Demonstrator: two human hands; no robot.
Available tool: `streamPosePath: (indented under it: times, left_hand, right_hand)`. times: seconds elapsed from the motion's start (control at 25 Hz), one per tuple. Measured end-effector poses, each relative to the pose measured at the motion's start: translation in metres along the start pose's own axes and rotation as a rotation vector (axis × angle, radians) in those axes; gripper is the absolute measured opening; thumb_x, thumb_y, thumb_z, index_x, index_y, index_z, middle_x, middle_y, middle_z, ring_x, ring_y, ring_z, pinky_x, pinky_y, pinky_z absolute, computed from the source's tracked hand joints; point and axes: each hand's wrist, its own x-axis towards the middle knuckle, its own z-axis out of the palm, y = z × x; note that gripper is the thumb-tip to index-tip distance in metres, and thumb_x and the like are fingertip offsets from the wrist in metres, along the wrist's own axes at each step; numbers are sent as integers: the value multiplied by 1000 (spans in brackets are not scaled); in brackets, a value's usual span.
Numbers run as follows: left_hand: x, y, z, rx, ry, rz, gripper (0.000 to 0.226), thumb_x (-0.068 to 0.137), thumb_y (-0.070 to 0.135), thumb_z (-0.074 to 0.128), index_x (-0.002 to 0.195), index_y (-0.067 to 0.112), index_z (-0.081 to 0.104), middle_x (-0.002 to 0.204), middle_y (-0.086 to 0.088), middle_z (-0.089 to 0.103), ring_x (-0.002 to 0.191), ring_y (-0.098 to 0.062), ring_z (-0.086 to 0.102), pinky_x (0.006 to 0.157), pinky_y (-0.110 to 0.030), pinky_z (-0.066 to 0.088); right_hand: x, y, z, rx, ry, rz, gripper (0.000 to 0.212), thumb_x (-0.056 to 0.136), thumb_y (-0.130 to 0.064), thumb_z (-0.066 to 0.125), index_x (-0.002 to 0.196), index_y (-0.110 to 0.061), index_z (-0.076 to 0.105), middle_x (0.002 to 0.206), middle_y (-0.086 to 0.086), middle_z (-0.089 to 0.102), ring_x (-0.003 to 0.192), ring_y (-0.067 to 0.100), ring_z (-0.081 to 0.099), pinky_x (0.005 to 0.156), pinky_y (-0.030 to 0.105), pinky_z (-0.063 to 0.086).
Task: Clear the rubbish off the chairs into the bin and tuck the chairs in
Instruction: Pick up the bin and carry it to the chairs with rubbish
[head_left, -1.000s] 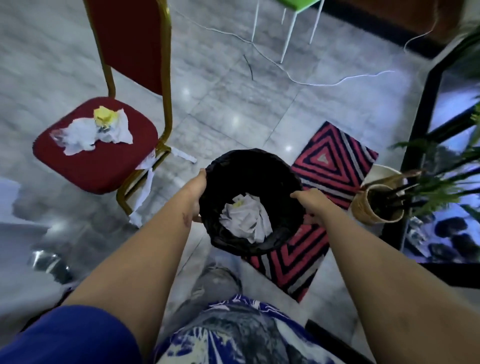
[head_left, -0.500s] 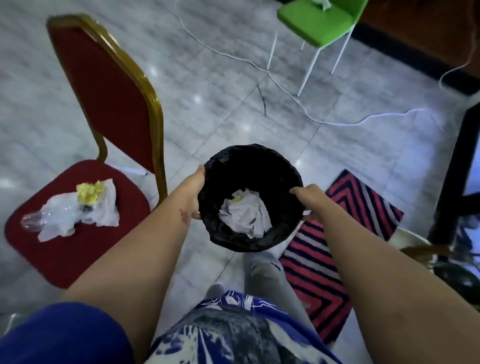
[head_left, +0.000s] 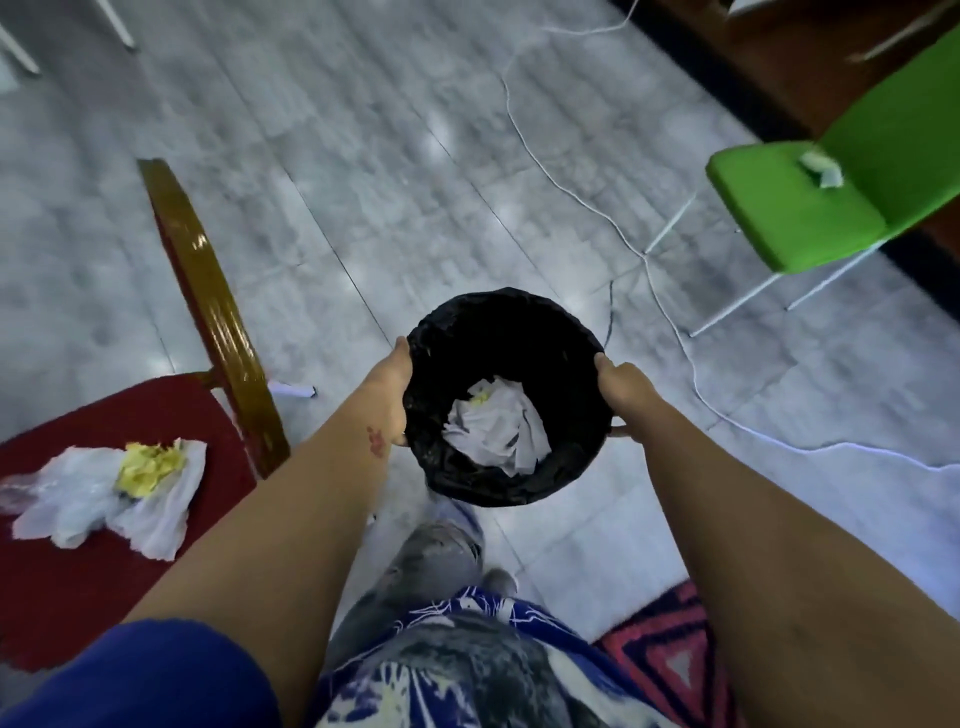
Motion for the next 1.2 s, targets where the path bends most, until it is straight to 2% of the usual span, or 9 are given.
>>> streamPosePath:
  times: [0.24, 0.36, 0.44, 0.52, 0.6, 0.84, 0.96, 1.04, 1.2]
  left_hand:
    - [68, 139, -4, -91, 37, -18, 77, 91, 70, 32, 140, 13, 44, 139, -12, 49, 123, -33, 49, 103, -51, 40]
    - [88, 212, -22, -154, 41, -15, 80, 90, 72, 30, 139, 11, 45, 135, -12, 52, 120, -31, 51, 104, -48, 40]
    - [94, 255, -40, -191, 61, -34, 79, 91, 71, 27, 137, 9, 47, 121, -11, 56, 108, -30, 55, 99, -45, 43]
    - [109, 297, -59, -252, 44, -3, 73, 94, 67, 25, 123, 6, 52, 96, -9, 56, 83, -28, 55, 87, -42, 44]
    - [125, 333, -81, -323, 62, -2, 62, 97, 62, 23, 108, 8, 52, 90, -8, 54, 73, -26, 50, 82, -42, 41]
    - [156, 435, -165, -584, 151, 1, 65, 98, 62, 20, 120, 12, 54, 108, -8, 55, 76, -23, 51, 82, -41, 40]
    - [164, 473, -214, -701, 175, 13, 69, 99, 60, 18, 134, 10, 51, 134, -12, 52, 101, -26, 52, 83, -42, 38]
    - [167, 492, -255, -793, 230, 15, 70, 99, 59, 17, 135, 10, 49, 138, -10, 49, 116, -28, 50, 84, -41, 38]
    - [189, 518, -347, -934, 319, 53, 71, 98, 62, 16, 137, 11, 48, 143, -9, 47, 103, -25, 49, 84, -41, 37]
  right_hand:
    - [103, -140, 19, -76, -22, 5, 71, 95, -57, 32, 145, -8, 39, 140, 14, 51, 121, 36, 54, 85, 50, 56]
    - [147, -222, 43, -111, -61, -19, 68, 96, -56, 33, 144, -8, 39, 139, 15, 51, 119, 36, 55, 80, 49, 57]
    - [166, -275, 64, -165, -91, -41, 66, 98, -54, 33, 144, -7, 39, 138, 16, 51, 117, 36, 55, 74, 46, 56]
    - [192, -328, 89, -216, -134, -80, 65, 98, -54, 32, 142, -7, 41, 136, 16, 53, 114, 36, 56, 68, 42, 55]
    - [216, -382, 115, -263, -154, -112, 66, 97, -56, 30, 141, -8, 43, 134, 16, 55, 112, 35, 58, 63, 40, 56]
    - [261, -549, 227, -447, -309, -196, 66, 95, -58, 32, 140, -11, 43, 132, 12, 56, 109, 32, 59, 50, 32, 52]
    - [268, -625, 292, -546, -368, -272, 65, 97, -56, 33, 141, -10, 42, 134, 13, 54, 111, 32, 58, 50, 31, 50]
    - [264, -671, 344, -611, -420, -325, 61, 98, -53, 32, 139, -9, 44, 132, 13, 55, 110, 31, 58, 52, 31, 50]
    - [248, -748, 461, -739, -502, -434, 60, 98, -53, 31, 135, -8, 48, 129, 13, 57, 108, 31, 59, 53, 32, 51]
